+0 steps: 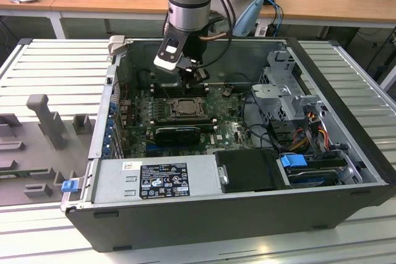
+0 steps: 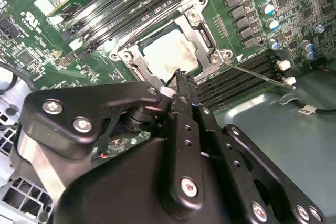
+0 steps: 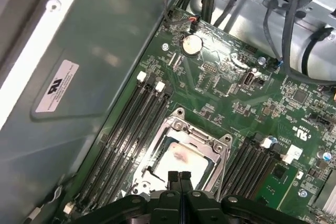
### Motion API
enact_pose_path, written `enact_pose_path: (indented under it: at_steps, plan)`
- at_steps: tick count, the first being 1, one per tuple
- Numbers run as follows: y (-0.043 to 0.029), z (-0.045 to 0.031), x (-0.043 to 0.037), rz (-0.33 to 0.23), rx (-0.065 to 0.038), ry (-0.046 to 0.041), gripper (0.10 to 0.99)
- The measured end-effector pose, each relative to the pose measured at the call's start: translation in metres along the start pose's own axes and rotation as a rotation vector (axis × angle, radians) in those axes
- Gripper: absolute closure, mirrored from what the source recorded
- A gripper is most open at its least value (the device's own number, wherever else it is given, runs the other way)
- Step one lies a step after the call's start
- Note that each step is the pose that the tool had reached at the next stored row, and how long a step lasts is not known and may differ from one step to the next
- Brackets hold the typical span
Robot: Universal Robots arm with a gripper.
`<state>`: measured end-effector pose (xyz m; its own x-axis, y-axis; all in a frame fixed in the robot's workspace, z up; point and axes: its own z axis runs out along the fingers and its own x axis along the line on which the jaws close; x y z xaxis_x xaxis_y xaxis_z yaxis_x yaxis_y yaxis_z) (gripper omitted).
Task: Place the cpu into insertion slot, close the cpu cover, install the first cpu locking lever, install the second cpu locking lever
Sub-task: 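Install the first cpu locking lever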
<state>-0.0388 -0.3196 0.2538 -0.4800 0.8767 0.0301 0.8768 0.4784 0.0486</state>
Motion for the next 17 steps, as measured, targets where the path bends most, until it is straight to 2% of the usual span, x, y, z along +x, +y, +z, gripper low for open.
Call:
enact_pose_path:
  at_steps: [5,8,17]
  plan:
    - [0.0002,-0.0033,0.0001,-0.019,0.000,0.0011,0.980]
    - [0.0002,-0.0033,0.0001,-0.112,0.003,0.0055,0.980]
    - [0.0002,-0.0033,0.0001,-0.254,0.008,0.0124,0.980]
